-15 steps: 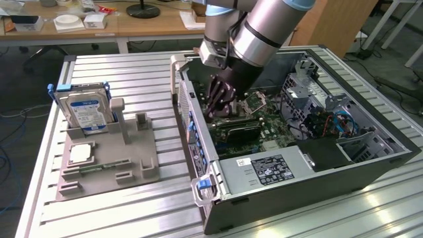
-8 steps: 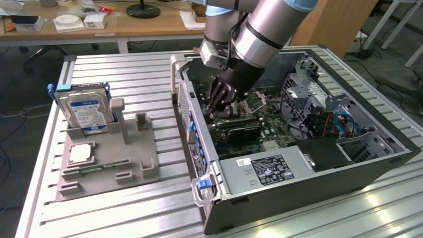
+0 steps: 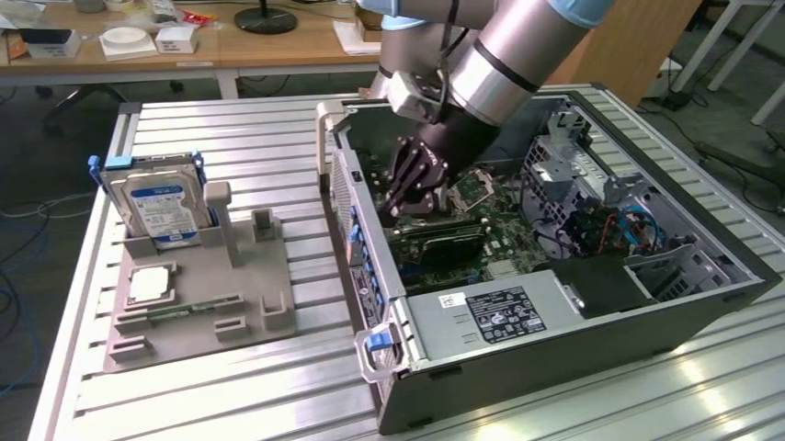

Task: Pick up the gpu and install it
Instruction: 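Press down on the gpu until it lock into place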

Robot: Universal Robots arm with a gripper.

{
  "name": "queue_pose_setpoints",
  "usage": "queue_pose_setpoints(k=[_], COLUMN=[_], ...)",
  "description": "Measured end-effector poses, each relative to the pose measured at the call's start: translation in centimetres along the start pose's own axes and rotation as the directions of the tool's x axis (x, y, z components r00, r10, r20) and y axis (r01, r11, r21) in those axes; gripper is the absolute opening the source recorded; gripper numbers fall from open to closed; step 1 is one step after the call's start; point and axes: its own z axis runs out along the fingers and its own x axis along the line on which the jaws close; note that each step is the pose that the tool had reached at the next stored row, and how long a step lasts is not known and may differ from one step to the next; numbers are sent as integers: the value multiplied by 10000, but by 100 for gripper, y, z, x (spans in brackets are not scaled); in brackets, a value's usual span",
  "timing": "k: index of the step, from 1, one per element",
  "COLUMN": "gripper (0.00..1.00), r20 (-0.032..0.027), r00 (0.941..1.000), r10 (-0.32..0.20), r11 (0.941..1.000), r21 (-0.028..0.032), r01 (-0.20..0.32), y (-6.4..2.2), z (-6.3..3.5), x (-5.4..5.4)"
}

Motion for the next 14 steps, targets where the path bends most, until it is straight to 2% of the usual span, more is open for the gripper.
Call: queue_pose_setpoints(k=[2,3,4,5,6,12,14], gripper=[10,10,10,10,10,10,10], r20=[-5,-8,-7,-6,-4,6,14], r00=[10000,10000,10000,10000,10000,10000,10000], r10=[10,13,13,15,16,13,13], r11=[9993,9986,9978,9973,9970,9947,9940], r21=[-368,-531,-659,-731,-778,-1026,-1097], r01=[-10,-13,-14,-16,-16,-13,-11], y=[-35,-53,-74,-94,-110,-146,-187], z=[-17,-27,-37,-47,-55,-61,-66], x=[-1,-1,-2,0,5,106,114])
